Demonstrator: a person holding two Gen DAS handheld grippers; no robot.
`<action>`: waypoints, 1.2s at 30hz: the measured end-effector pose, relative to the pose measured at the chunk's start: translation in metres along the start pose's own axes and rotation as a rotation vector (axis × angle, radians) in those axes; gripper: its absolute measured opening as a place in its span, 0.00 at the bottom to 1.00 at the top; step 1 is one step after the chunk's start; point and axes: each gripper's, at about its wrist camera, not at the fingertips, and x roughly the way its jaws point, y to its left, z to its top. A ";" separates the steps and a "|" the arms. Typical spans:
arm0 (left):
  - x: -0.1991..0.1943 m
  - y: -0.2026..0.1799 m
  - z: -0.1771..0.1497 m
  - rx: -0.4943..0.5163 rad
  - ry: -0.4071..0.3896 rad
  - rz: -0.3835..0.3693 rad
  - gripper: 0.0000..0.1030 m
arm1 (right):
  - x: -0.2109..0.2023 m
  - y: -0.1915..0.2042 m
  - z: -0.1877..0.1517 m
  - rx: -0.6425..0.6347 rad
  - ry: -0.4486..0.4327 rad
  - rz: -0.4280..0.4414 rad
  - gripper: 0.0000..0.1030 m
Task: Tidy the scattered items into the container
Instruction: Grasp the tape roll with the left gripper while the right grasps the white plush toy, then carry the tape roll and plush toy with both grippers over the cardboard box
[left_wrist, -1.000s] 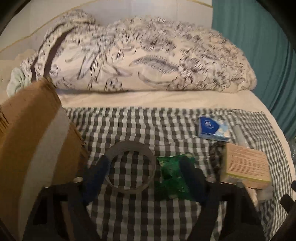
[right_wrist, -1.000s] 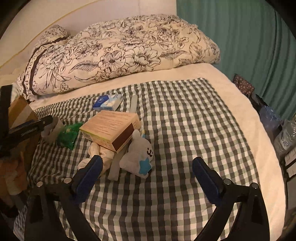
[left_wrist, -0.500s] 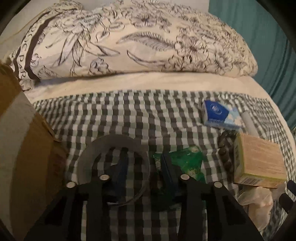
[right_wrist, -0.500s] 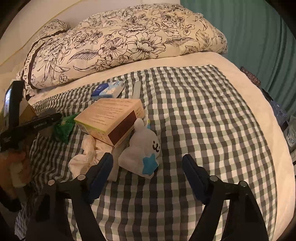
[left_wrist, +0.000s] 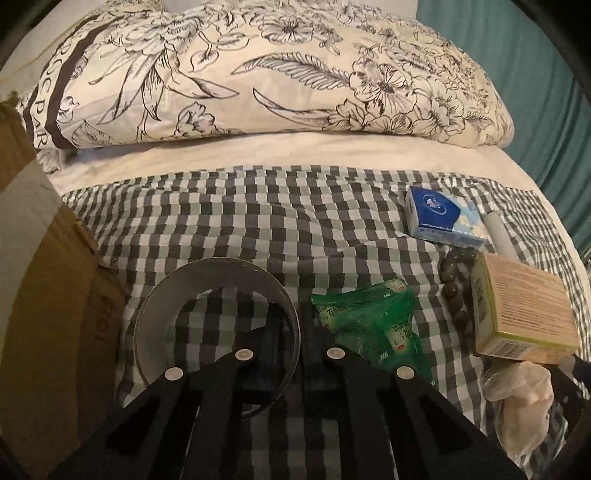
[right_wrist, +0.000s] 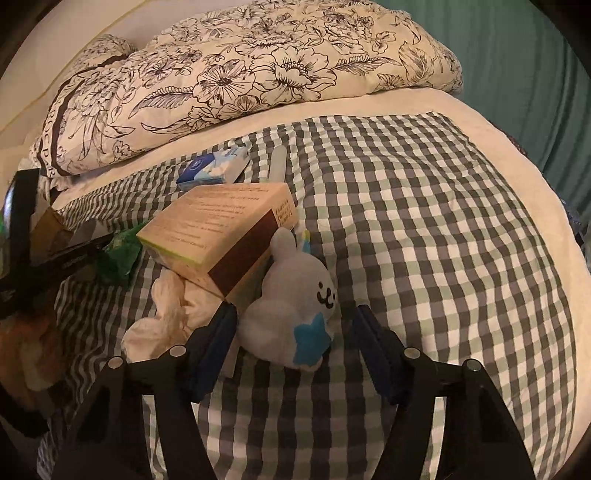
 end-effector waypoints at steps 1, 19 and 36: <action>-0.002 0.000 0.000 0.003 -0.006 0.001 0.08 | 0.001 0.000 0.001 0.003 -0.002 -0.002 0.63; -0.054 -0.014 -0.002 0.032 -0.056 -0.031 0.08 | -0.026 -0.010 -0.005 0.053 -0.017 -0.003 0.52; -0.186 -0.035 -0.011 0.064 -0.171 -0.076 0.08 | -0.146 0.017 -0.014 0.030 -0.164 -0.013 0.52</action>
